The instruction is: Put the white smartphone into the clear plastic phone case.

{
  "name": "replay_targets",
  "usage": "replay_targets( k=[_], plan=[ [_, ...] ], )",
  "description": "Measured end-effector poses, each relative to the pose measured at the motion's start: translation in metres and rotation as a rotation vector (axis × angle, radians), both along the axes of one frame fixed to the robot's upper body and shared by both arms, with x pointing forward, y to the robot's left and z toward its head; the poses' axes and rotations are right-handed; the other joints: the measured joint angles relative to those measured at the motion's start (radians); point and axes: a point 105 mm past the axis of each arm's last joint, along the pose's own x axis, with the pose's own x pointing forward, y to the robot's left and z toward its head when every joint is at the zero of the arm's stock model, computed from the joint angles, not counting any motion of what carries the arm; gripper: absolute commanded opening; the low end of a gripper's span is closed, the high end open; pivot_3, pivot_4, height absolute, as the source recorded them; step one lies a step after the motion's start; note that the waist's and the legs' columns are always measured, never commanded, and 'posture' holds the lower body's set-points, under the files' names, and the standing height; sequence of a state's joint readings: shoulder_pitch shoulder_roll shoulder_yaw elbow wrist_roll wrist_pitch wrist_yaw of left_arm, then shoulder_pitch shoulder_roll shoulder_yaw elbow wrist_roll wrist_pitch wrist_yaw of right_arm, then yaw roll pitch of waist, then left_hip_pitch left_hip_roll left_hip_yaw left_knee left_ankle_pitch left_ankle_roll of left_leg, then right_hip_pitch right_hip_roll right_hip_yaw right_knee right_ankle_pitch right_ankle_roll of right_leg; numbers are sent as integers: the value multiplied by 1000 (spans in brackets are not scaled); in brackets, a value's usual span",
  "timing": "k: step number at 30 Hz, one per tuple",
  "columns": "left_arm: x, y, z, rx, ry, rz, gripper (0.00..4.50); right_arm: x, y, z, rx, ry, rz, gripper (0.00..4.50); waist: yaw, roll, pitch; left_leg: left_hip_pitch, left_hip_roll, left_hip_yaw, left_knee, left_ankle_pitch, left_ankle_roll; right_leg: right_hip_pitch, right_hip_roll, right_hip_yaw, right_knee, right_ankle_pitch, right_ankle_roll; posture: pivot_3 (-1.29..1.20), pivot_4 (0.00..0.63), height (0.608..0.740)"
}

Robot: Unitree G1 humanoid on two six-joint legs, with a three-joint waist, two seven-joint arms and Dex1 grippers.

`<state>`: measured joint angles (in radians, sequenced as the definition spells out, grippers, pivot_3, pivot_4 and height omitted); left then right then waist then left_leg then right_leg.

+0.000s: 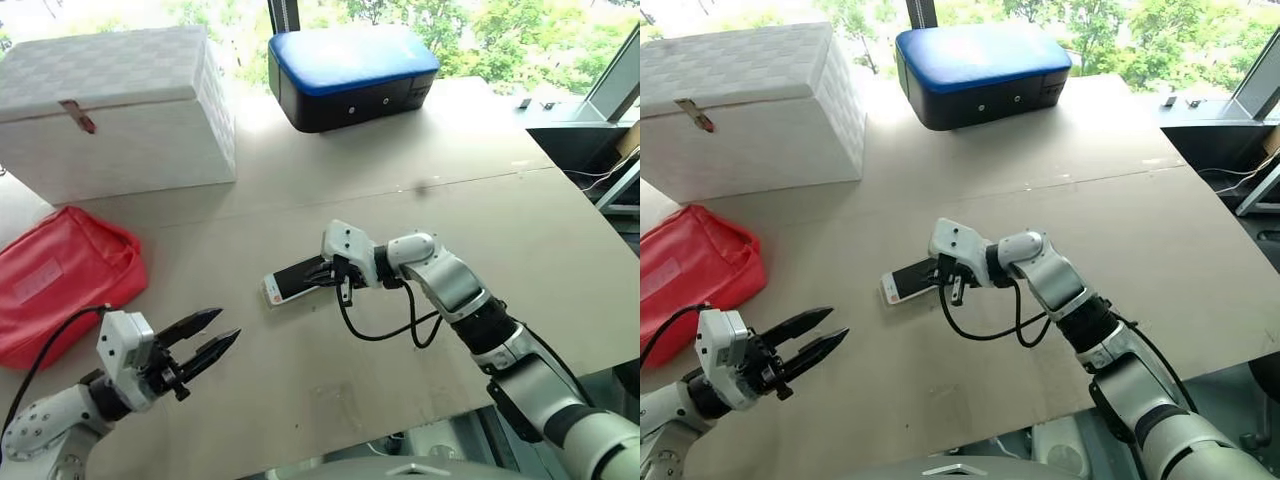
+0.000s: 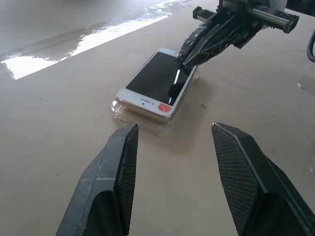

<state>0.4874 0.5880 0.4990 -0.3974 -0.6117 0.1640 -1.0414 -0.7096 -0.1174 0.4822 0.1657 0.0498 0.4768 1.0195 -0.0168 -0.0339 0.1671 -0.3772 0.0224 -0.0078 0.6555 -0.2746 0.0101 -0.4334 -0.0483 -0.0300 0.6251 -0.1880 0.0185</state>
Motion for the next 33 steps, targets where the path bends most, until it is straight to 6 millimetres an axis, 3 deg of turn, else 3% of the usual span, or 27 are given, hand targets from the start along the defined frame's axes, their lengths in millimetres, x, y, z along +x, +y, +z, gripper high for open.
replay_targets(
  k=[10,18,25,31,33],
  plan=[
    [-1,4,-2,7,-1,11,2404,10,23,-2,-12,-45,38,0,-1,2,1,0,0,1,0,0,0,0,-1,1,-1,1,1,0,150,740],
    [-7,7,-6,26,14,29,2404,8,32,-21,-151,-56,109,0,-4,3,1,2,0,1,0,0,0,1,0,1,0,-1,-2,0,150,740],
    [-6,9,-5,29,9,51,2404,12,38,-30,-209,-38,114,0,-16,9,-11,18,0,1,-2,0,0,13,-1,4,1,-5,1,0,150,740],
    [3,10,-7,71,23,91,2404,10,32,-29,-73,42,76,0,-18,12,-16,21,0,-2,-2,0,0,16,-1,3,1,-5,1,0,150,740],
    [5,9,-9,81,40,89,1878,9,25,-25,-29,87,64,0,-19,11,-15,16,0,-3,-2,0,0,12,-1,4,1,-4,1,0,150,740]
  ],
)
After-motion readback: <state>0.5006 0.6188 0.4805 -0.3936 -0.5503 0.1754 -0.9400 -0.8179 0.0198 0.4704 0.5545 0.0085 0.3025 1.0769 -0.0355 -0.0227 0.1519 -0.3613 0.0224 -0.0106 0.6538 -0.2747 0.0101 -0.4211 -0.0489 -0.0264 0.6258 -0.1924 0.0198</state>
